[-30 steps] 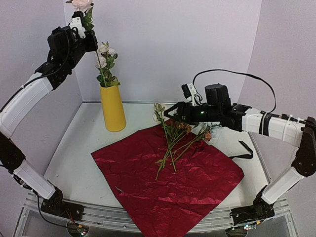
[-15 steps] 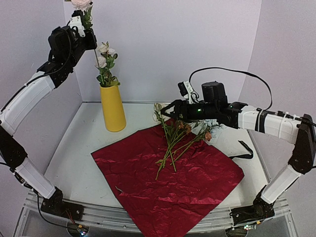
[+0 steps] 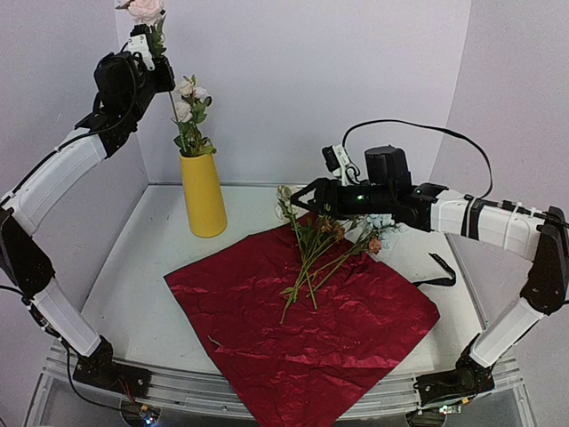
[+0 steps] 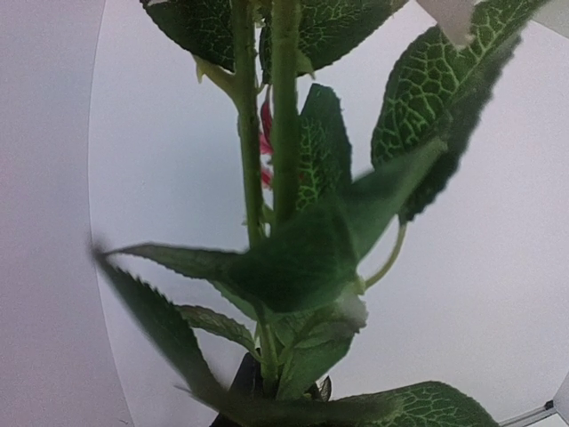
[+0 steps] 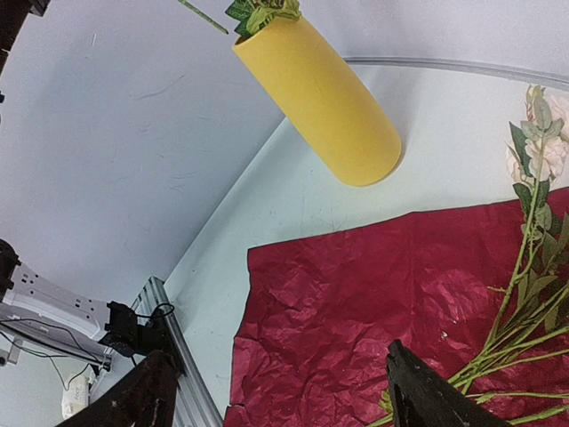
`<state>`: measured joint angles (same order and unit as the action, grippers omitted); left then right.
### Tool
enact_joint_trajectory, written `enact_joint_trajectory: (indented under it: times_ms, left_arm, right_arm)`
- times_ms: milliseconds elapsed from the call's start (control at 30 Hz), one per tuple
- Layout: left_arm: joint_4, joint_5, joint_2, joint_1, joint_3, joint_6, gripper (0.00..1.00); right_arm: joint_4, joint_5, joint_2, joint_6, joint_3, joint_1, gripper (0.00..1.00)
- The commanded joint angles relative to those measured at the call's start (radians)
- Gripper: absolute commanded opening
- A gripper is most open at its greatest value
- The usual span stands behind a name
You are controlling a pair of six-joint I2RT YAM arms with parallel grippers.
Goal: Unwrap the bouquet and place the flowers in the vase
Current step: Insert the fake flower into the vase.
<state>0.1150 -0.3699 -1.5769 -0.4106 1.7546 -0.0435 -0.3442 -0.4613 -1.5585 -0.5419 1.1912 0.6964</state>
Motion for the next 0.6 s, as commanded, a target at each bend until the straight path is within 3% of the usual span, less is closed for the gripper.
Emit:
enact_joint_trajectory:
  times_ms: [0,300,567]
  left_arm:
    - [0.048,0.005,-0.024,0.01,0.039,0.034,0.0]
    - [0.052,0.001,-0.059,0.013,0.029,0.035,0.01]
    - [0.049,0.037,-0.034,0.013,-0.11,0.121,0.08]
  right_arm:
    - [-0.012,0.028,0.071,0.02,-0.004,0.005,0.82]
    - [0.005,0.072,0.13,0.027,-0.059,0.005,0.82]
    - [0.03,0.087,0.126,0.047,-0.039,0.005,0.82]
